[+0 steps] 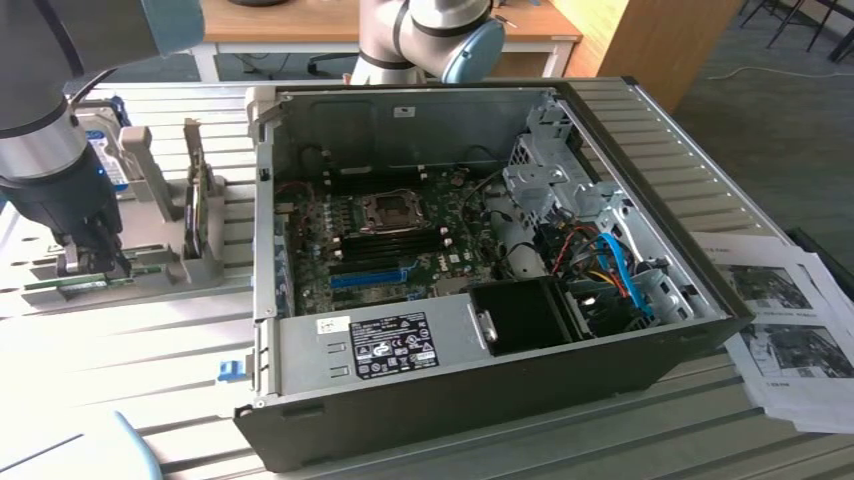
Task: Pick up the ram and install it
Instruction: 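Pick up the ram and move it above insertion slot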
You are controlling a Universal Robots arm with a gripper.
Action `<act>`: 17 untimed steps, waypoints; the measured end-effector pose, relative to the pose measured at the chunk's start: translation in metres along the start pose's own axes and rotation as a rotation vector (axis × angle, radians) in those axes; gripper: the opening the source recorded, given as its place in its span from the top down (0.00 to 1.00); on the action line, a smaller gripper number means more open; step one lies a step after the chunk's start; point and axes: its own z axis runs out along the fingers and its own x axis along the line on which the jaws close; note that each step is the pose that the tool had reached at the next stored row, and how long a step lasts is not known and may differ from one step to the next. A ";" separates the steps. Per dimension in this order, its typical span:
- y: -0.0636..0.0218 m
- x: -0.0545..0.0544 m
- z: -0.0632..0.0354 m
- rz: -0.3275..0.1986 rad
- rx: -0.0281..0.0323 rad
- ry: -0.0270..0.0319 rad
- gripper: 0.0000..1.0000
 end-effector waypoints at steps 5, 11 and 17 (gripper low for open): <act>0.0000 0.000 -0.0011 0.000 -0.0002 0.0001 0.89; 0.0001 0.000 -0.0047 0.000 -0.0002 0.0001 0.89; 0.0002 0.000 -0.0090 0.000 -0.0002 0.0001 0.89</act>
